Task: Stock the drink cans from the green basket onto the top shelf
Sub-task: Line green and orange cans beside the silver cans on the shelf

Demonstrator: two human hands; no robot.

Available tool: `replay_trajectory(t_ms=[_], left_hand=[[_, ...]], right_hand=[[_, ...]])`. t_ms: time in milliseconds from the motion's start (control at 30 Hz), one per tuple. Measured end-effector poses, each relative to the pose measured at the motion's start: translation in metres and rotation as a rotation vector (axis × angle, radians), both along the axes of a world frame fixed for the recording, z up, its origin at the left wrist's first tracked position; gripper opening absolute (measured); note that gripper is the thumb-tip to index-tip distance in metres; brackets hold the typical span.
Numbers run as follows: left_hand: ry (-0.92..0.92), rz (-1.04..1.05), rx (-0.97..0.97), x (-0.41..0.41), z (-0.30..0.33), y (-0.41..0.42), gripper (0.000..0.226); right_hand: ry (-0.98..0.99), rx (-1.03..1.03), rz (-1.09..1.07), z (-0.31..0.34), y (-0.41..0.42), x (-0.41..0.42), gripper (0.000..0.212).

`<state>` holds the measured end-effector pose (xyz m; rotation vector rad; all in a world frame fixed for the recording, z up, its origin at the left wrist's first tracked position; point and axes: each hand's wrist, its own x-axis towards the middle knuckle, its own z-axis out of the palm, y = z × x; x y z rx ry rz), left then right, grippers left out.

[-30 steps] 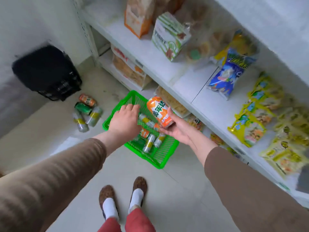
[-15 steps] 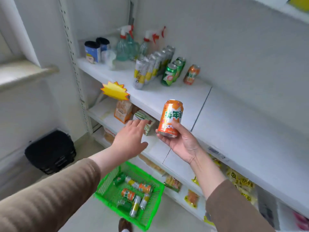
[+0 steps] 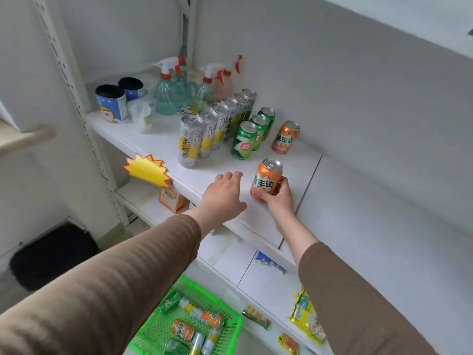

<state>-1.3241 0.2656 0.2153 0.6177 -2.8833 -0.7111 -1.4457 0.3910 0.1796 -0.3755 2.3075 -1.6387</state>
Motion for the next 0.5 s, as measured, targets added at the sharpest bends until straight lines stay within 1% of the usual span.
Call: replay_trajectory(t_ms=[167,300,500], left_hand=[[-0.016,-0.018,-0.017,-0.039,-0.003,-0.007,0.072],[-0.018,-0.035,-0.039,-0.062,-0.004,-0.014,0.073],[-0.005,-0.070,-0.062,-0.083,-0.005,-0.023,0.078]], right_hand=[[0.072,0.045,-0.035,-0.018,-0.021,-0.055,0.071],[0.137,0.071,-0.088,-0.016,-0.037,-0.083,0.066],[0.174,0.096,-0.132,-0.018,-0.054,-0.120,0.067]])
